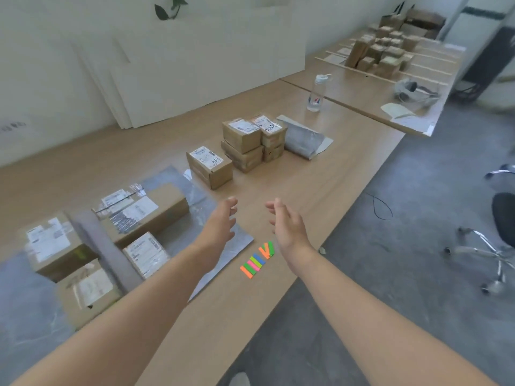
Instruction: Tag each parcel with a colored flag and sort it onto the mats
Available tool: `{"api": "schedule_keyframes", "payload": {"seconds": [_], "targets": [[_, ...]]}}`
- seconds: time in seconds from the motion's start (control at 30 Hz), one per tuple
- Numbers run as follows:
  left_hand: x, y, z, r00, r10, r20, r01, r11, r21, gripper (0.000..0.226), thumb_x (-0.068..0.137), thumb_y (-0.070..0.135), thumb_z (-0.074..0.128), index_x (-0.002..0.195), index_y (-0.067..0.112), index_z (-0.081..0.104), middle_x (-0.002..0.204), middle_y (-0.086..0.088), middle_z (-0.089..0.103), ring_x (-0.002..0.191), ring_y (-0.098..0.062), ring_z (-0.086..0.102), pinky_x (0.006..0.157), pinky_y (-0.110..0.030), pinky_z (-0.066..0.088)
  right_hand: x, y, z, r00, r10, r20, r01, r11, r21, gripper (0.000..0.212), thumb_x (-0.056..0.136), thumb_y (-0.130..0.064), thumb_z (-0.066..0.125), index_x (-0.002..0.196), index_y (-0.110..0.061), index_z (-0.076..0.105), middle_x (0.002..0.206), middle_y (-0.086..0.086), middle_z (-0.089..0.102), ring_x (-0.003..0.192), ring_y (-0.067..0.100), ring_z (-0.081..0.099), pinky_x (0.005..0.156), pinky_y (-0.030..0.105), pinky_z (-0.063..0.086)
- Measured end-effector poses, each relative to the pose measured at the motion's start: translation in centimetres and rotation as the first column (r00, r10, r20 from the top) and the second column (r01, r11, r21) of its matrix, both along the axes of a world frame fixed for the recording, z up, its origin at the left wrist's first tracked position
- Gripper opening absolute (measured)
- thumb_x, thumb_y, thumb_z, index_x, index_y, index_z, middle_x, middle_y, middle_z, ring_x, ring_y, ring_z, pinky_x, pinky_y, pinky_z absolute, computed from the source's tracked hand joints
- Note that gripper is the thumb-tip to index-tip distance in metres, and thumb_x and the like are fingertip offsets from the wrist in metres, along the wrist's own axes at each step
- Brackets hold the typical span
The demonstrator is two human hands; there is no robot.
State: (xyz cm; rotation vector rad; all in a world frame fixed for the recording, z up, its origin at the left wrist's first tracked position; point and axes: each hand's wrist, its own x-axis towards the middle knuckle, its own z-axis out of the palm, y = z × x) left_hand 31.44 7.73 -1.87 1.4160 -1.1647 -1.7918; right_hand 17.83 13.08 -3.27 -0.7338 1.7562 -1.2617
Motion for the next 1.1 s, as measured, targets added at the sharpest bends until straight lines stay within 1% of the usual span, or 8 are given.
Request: {"api": "schedule_keyframes", "payload": {"seconds": [0.3, 0.43, 0.5, 0.67, 0.8, 0.87, 0.97, 1.1], "targets": [[-4.0, -9.3, -2.3, 0.996, 0.089, 0.032, -0.09, 0.995, 0.037, 0.051, 0.102, 0.047, 0.041, 0.147, 0.021, 0.045, 0.151, 0.002, 0.045, 0.139, -0.02, 0.044, 0.116, -0.043, 0.036, -4.7, -10.5, -2.9, 0.995, 0.101, -0.012, -0.1, 0.992, 0.072, 0.033, 0.104, -0.049, 0.04, 0.109, -0.032, 0.068, 0.113, -0.018, 0.062, 0.121, 0.017, 0.059, 0.111, 0.045, 0.044], [-5.2, -13.7, -4.1, 0.976, 0.209, 0.066, -0.212, 0.976, 0.044, 0.05, 0.104, 0.045, 0.038, 0.148, 0.023, 0.044, 0.153, 0.002, 0.043, 0.14, -0.021, 0.042, 0.116, -0.042, 0.035, -6.8, -16.9, -5.0, 0.984, 0.179, 0.023, -0.18, 0.981, 0.075, 0.029, 0.104, -0.047, 0.042, 0.098, -0.034, 0.067, 0.108, -0.019, 0.062, 0.117, 0.019, 0.061, 0.109, 0.046, 0.046], [-5.8, -15.6, -5.1, 0.958, 0.272, 0.093, -0.277, 0.96, 0.042, 0.052, 0.104, 0.046, 0.038, 0.149, 0.023, 0.043, 0.153, 0.001, 0.043, 0.14, -0.021, 0.042, 0.115, -0.042, 0.035, -7.8, -19.7, -6.2, 0.969, 0.243, 0.043, -0.246, 0.968, 0.059, 0.029, 0.107, -0.043, 0.041, 0.102, -0.031, 0.068, 0.11, -0.018, 0.063, 0.118, 0.019, 0.06, 0.11, 0.045, 0.045], [-7.7, -19.2, -6.6, 0.899, 0.413, 0.147, -0.429, 0.897, 0.107, 0.048, 0.103, 0.046, 0.039, 0.145, 0.023, 0.048, 0.149, 0.001, 0.047, 0.138, -0.022, 0.044, 0.114, -0.043, 0.037, -10.3, -25.6, -8.2, 0.93, 0.362, 0.062, -0.366, 0.928, 0.073, 0.037, 0.108, -0.037, 0.042, 0.125, -0.017, 0.068, 0.121, -0.009, 0.064, 0.122, 0.017, 0.059, 0.111, 0.036, 0.043], [-8.4, -22.0, -7.7, 0.843, 0.517, 0.15, -0.537, 0.827, 0.167, 0.043, 0.103, 0.046, 0.039, 0.137, 0.023, 0.055, 0.144, -0.001, 0.05, 0.134, -0.024, 0.047, 0.114, -0.047, 0.038, -11.5, -29.8, -8.8, 0.9, 0.431, 0.062, -0.435, 0.898, 0.07, 0.034, 0.107, -0.031, 0.044, 0.124, -0.016, 0.069, 0.125, -0.002, 0.068, 0.121, 0.016, 0.06, 0.102, 0.026, 0.044], [-8.5, -23.2, -8.4, 0.818, 0.553, 0.157, -0.574, 0.798, 0.184, 0.046, 0.103, 0.048, 0.039, 0.138, 0.022, 0.055, 0.142, -0.001, 0.051, 0.133, -0.024, 0.047, 0.114, -0.047, 0.038, -11.6, -31.7, -9.3, 0.883, 0.465, 0.069, -0.47, 0.878, 0.093, 0.035, 0.106, -0.032, 0.044, 0.118, -0.01, 0.069, 0.125, 0.012, 0.065, 0.117, 0.023, 0.058, 0.091, 0.024, 0.048], [-8.5, -25.1, -9.4, 0.788, 0.594, 0.164, -0.616, 0.759, 0.21, 0.044, 0.103, 0.049, 0.04, 0.135, 0.023, 0.056, 0.139, 0.001, 0.053, 0.132, -0.023, 0.048, 0.114, -0.047, 0.038, -11.1, -34.1, -10.3, 0.87, 0.483, 0.096, -0.492, 0.863, 0.112, 0.039, 0.106, -0.034, 0.045, 0.124, -0.005, 0.065, 0.129, 0.017, 0.062, 0.117, 0.027, 0.057, 0.1, 0.035, 0.045], [-7.8, -27.8, -11.1, 0.774, 0.61, 0.17, -0.633, 0.742, 0.221, 0.045, 0.103, 0.048, 0.04, 0.137, 0.024, 0.055, 0.14, 0.002, 0.052, 0.133, -0.022, 0.048, 0.113, -0.046, 0.039, -10.1, -36.7, -12.3, 0.864, 0.494, 0.095, -0.501, 0.861, 0.087, 0.04, 0.107, -0.035, 0.045, 0.139, -0.017, 0.06, 0.139, -0.006, 0.061, 0.131, 0.008, 0.053, 0.115, 0.029, 0.038]]}}
